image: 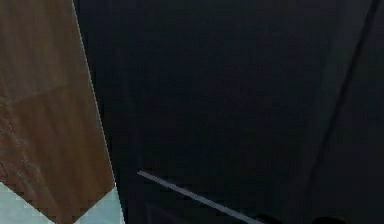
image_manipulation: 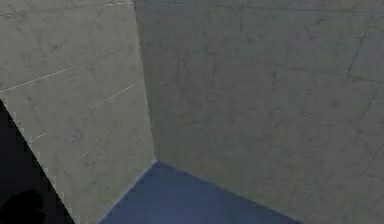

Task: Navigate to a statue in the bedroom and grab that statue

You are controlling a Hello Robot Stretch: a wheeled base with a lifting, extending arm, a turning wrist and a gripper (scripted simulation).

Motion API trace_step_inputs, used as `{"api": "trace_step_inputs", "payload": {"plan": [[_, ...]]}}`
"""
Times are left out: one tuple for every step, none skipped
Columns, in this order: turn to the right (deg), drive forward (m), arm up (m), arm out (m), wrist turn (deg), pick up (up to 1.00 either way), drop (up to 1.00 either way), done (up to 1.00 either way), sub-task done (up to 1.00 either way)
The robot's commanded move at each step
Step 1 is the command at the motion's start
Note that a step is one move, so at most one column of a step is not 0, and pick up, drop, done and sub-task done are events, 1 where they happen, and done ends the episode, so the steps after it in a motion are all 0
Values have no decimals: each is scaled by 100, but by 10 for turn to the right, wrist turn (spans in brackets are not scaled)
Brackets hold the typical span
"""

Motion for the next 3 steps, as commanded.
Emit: {"api": "trace_step_inputs", "payload": {"plan": [[-450,0,0,0,0,0,0,0,0],[-150,0,0,0,0,0,0,0,0],[0,45,0,0,0,0,0,0,0]]}}
